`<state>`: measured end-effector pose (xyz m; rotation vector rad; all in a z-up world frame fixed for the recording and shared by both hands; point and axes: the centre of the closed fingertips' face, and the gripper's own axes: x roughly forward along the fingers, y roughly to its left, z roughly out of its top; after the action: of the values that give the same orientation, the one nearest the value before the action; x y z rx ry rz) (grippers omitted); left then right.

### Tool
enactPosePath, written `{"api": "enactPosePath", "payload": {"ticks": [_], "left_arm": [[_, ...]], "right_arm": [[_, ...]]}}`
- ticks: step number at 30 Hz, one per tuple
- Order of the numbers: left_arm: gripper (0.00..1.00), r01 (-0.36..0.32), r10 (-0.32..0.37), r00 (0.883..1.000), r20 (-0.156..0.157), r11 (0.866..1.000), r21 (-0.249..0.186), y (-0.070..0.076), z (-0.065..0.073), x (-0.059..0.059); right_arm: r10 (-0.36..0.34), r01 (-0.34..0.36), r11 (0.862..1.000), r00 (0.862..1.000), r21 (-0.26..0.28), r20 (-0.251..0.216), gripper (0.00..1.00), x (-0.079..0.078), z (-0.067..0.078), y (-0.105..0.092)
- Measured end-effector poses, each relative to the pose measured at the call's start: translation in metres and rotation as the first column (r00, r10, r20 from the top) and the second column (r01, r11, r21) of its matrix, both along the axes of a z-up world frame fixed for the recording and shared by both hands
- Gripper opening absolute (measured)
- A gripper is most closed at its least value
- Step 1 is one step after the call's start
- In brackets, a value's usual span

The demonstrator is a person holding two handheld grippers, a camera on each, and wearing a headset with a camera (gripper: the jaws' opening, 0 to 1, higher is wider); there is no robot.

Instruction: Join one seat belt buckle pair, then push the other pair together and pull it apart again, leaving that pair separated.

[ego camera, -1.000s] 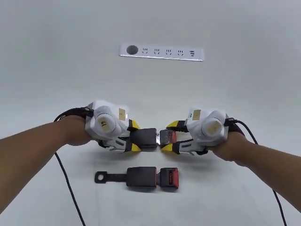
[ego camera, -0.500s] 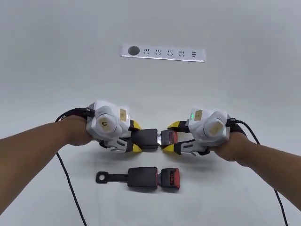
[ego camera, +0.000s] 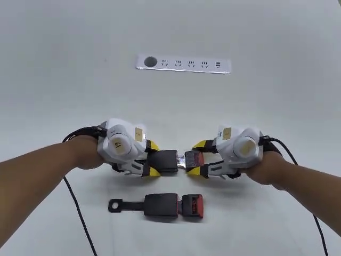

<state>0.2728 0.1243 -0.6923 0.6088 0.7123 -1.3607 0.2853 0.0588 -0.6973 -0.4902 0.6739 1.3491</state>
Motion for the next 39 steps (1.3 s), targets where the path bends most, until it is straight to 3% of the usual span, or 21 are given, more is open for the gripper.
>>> {"api": "enactPosePath", "payload": {"ticks": [13, 39], "left_arm": [[0.34, -0.002, 0.002, 1.0, -0.003, 1.0, 0.021, -0.001, 0.0, 0.0], [0.34, -0.003, 0.003, 1.0, -0.005, 1.0, 0.028, -0.001, 0.001, -0.003]], "right_arm": [[0.007, -0.007, 1.0, 1.0, 0.0, 0.003, 0.35, -0.003, 0.001, -0.004], [-0.051, 0.051, 0.998, 0.999, -0.023, -0.011, 0.35, -0.005, 0.006, -0.076]]}}
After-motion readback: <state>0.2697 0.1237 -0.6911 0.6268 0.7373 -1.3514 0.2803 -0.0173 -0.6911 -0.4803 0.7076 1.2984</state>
